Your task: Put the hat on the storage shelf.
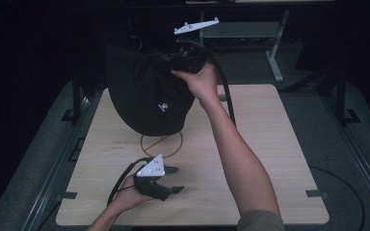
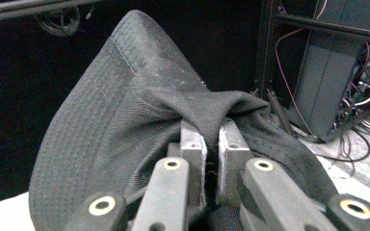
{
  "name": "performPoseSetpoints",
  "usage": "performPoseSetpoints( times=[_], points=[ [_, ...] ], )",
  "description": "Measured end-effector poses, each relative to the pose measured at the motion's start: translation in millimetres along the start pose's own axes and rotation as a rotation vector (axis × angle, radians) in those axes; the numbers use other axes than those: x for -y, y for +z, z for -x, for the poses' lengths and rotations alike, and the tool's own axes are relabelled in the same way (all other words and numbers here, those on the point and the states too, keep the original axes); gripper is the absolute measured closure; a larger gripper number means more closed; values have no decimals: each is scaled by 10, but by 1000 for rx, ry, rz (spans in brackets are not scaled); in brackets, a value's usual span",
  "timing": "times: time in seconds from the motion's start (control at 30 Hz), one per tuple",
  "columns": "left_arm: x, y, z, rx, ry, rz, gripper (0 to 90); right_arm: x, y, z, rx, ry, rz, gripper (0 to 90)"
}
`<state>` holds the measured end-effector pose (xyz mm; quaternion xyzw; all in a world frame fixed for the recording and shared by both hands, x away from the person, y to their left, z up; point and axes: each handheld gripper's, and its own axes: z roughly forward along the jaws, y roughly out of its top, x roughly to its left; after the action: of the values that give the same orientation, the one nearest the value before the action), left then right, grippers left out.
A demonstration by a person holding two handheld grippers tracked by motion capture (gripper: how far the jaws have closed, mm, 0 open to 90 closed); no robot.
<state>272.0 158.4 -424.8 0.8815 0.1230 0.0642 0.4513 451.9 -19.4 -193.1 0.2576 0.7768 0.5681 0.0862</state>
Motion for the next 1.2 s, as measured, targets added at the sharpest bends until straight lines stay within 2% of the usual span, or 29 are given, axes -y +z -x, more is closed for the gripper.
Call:
performPoseSetpoints(
  times=[0.1, 0.27, 0.33, 0.53, 0.63, 0.87, 0.97, 1.03, 1.07, 1.1, 1.13, 1.17, 1.2],
  points=[
    [0, -7, -5, 0, -4, 6, 348, -9, 46, -11, 2, -4, -12, 837],
    [-2, 3, -1, 7, -7, 4, 348, -47, 110, -50, 32, -23, -48, 836],
    [-4, 13, 3, 7, -4, 7, 348, -71, 133, -69, 24, -30, -61, 833],
    [-9, 34, 7, 8, 2, 9, 349, -146, 234, -174, 33, -58, -129, 833],
    [-12, 37, 14, 9, 4, 3, 348, -152, 293, -183, 36, -68, -155, 828],
    [-26, 73, 52, 15, 14, -3, 349, -147, 430, -269, 84, -120, -232, 815],
    [-24, 74, 50, 17, 16, -6, 348, -155, 469, -291, 100, -133, -251, 772],
    [-22, 71, 51, 21, 9, -9, 348, -168, 480, -287, 102, -122, -251, 750],
    [-20, 73, 56, 19, 8, -5, 348, -172, 479, -279, 103, -132, -244, 711],
    [-21, 70, 59, 21, 6, -6, 348, -178, 473, -291, 109, -112, -244, 688],
    [-22, 67, 60, 22, 8, -4, 348, -177, 467, -286, 109, -115, -249, 671],
    [-21, 66, 60, 23, 8, -2, 348, -161, 437, -263, 114, -100, -251, 615],
    [-20, 67, 60, 22, 8, 0, 348, -161, 437, -263, 114, -100, -251, 615]
  ],
)
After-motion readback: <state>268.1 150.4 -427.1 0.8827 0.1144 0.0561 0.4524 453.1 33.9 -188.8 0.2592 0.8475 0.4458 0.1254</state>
